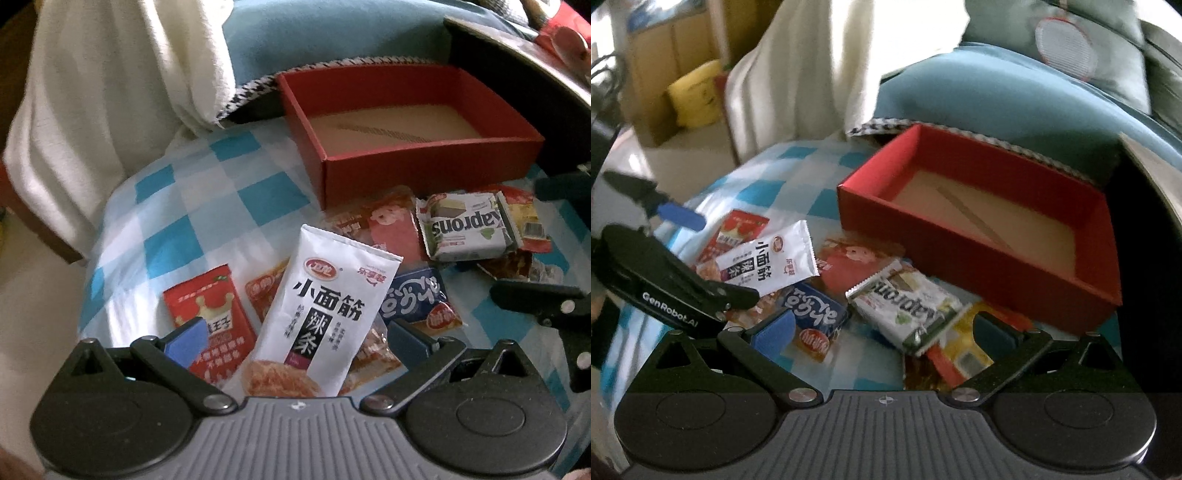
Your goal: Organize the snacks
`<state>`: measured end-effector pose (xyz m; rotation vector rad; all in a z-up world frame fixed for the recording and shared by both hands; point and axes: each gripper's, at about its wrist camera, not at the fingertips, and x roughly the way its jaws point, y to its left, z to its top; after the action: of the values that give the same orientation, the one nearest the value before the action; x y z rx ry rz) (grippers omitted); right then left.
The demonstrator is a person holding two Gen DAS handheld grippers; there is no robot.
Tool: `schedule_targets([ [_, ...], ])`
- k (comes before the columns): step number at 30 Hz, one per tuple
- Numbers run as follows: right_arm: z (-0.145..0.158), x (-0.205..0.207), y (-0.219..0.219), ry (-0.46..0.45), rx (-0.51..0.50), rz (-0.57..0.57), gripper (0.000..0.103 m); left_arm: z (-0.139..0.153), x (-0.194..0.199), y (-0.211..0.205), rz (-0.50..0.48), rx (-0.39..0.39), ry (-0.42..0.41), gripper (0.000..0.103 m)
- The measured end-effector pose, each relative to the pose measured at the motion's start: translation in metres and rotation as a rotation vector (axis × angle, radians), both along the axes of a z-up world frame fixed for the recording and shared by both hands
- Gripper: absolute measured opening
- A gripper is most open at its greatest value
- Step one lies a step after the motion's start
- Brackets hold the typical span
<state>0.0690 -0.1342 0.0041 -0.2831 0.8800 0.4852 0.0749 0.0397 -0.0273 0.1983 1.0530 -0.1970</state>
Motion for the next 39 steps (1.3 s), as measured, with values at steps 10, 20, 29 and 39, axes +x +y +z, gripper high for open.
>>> schedule_targets([
  [10, -0.029, 0.047, 0.004, 0.122, -0.034, 0.151, 0.103, -0.027, 0.023, -0.009, -0.052, -0.021, 0.102, 0.099],
  [20, -0.048, 0.069, -0.006, 0.266, 0.017, 0.111, 0.103, -0.033, 0.026, -0.007, -0.048, -0.027, 0.127, 0.1],
  [29, -0.033, 0.019, 0.006, 0.286, 0.052, 0.172, 0.102, -0.032, 0.019, -0.006, -0.063, 0.002, 0.132, 0.099],
  [39, -0.054, 0.017, 0.008, 0.293, 0.133, -0.053, 0.103, -0.035, 0.015, -0.01, -0.126, 0.067, 0.102, 0.1],
])
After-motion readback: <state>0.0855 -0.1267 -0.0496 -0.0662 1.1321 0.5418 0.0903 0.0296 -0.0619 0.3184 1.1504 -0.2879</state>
